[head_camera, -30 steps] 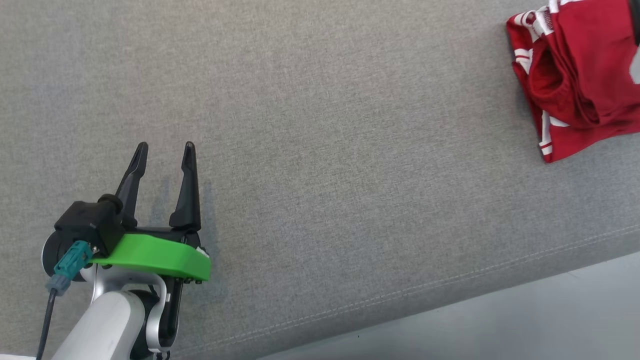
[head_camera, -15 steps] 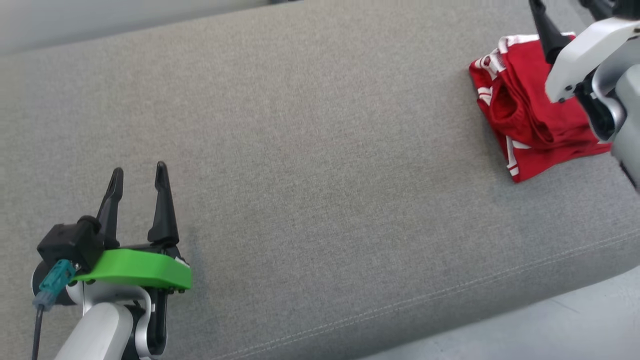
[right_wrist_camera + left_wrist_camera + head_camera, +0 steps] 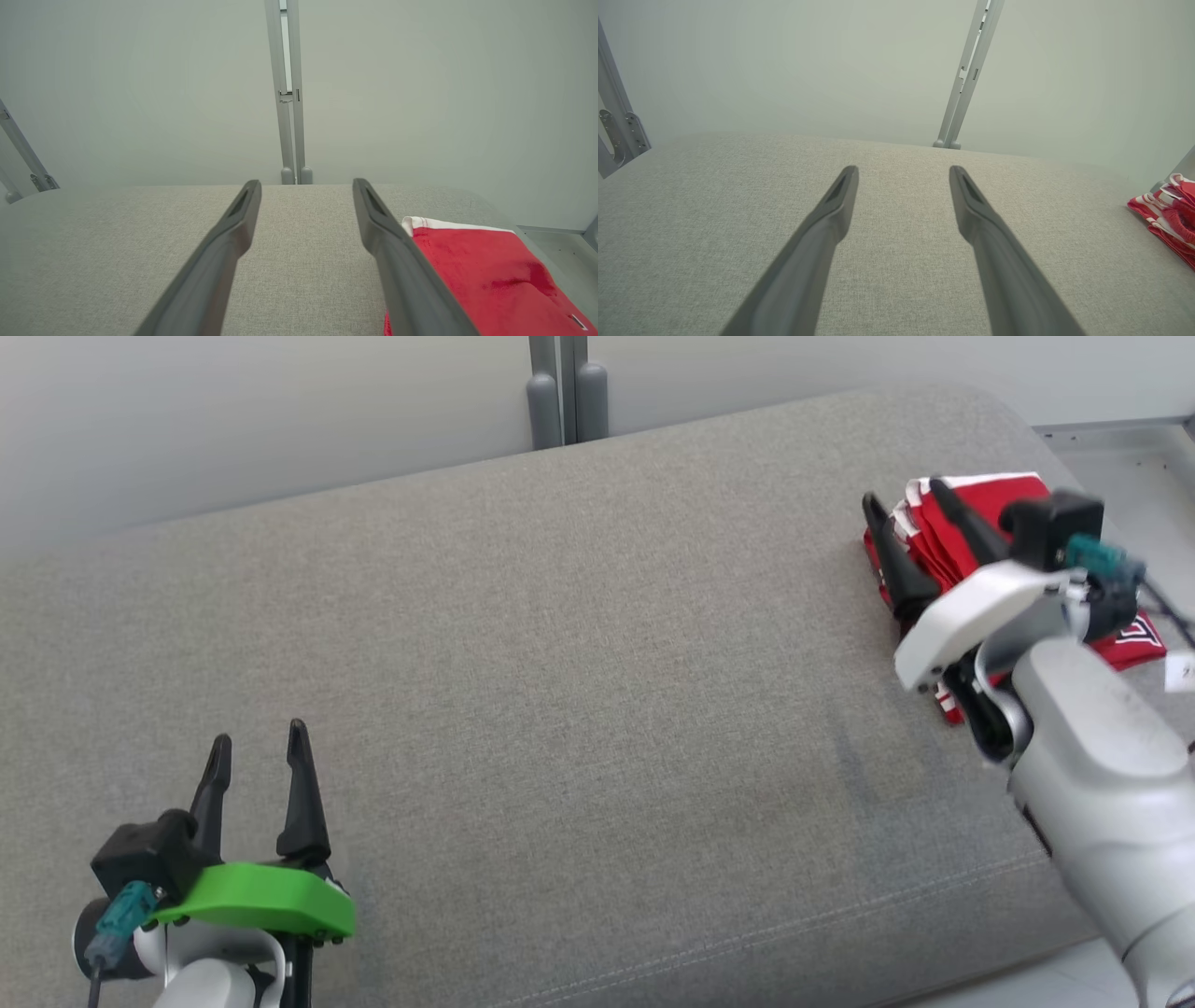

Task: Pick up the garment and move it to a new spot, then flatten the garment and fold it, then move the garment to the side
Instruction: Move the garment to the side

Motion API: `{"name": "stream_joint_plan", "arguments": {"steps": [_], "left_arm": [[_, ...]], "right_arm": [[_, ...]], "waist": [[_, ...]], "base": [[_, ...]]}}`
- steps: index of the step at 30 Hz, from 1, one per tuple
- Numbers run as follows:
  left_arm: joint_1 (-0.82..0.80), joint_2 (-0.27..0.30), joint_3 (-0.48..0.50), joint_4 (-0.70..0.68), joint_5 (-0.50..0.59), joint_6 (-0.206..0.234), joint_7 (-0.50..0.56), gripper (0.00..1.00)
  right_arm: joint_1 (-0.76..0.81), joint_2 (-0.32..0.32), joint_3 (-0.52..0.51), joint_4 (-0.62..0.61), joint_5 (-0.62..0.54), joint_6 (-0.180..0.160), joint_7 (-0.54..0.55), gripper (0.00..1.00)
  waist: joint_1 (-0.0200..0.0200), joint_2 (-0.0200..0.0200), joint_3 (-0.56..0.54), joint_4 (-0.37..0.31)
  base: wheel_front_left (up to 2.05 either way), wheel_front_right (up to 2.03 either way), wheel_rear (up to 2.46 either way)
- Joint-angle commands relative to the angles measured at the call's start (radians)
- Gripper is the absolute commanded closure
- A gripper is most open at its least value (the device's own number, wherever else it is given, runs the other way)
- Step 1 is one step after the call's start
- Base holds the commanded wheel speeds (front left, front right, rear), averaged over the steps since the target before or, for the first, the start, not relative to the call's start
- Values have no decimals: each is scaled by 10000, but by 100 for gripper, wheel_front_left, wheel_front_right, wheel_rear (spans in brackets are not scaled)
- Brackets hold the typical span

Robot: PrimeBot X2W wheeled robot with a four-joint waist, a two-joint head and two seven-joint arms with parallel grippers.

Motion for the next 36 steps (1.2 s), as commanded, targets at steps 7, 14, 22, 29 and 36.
{"name": "stream_joint_plan", "arguments": {"steps": [7, 14, 22, 29, 36], "left_arm": [[651, -247, 135, 348, 275, -228, -83, 0], [1203, -378, 351, 336, 624, -352, -87, 0], [1562, -512, 604, 282, 1063, -428, -89, 0], [1717, -663, 913, 264, 1210, -490, -89, 0], [1911, -885, 1213, 148, 1354, -528, -89, 0]], "right_arm": [[2364, 1110, -2032, -1407, -2081, -10, -25, 0], [3833, 2098, -3225, -2607, -3698, -10, 195, 0], [5473, 2580, -3727, -4287, -4472, -8, 901, 0], [6065, 2600, -3443, -5044, -4221, -8, 1079, 0], [6070, 2603, -3411, -5187, -4201, -8, 1092, 0]], "waist": [[1, 0, -548, 224], [1, 0, -680, 259], [1, 0, -678, 442], [1, 0, -656, 501], [1, 0, -598, 625]], "base": [[0, 0, 0], [0, 0, 0], [0, 0, 0], [0, 0, 0], [0, 0, 0]]}}
